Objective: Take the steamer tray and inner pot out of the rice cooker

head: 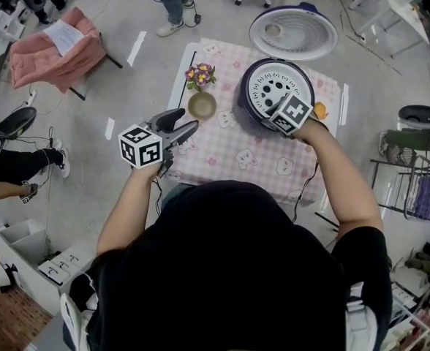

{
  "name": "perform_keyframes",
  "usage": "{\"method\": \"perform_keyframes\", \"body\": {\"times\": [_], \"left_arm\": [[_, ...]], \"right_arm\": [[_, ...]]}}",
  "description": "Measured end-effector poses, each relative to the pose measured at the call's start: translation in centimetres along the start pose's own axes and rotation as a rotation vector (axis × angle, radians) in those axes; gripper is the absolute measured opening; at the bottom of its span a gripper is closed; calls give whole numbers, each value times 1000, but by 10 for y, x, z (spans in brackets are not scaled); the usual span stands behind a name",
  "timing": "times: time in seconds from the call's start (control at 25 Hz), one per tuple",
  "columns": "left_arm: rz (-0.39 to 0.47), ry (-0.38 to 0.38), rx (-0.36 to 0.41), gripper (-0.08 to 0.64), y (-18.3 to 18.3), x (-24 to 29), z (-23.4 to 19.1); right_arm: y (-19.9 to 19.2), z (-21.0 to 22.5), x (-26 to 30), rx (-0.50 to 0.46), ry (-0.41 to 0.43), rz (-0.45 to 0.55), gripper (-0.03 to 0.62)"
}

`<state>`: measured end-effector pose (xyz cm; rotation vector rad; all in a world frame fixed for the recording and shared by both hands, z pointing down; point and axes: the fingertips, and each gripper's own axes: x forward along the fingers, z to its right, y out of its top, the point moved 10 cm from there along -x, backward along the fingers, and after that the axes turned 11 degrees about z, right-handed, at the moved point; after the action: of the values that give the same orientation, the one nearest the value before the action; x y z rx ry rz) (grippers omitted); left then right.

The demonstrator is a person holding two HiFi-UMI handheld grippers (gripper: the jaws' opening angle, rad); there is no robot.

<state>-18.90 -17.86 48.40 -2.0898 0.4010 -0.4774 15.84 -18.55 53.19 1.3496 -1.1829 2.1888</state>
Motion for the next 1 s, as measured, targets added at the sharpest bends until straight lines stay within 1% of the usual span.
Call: {"method": "perform_keyframes", "body": {"times": [0.24,0.56,0.68,0.8,0.88,1.0], "left_arm": [[-8,-21,3,265,3,3,3],[-14,-41,3,265,4,5,0],[-17,-50,1,265,4,6,2],[-19,-59,0,265,3,6,3],[-20,-61,-1,265,4,7,2],[-19,-67,-6,265,5,7,2]], "right_arm": [[-3,-3,-10,-24,-24,-19,90],[1,-5,-22,-29,-48,11,70],[-1,-10,-27,-26,-73,-23,64],[1,-13,-31,-53,-109,-19,58],[0,-16,-34,-50,-131,-46,55],[2,-18,-39,-56,-162,-37,52]]}}
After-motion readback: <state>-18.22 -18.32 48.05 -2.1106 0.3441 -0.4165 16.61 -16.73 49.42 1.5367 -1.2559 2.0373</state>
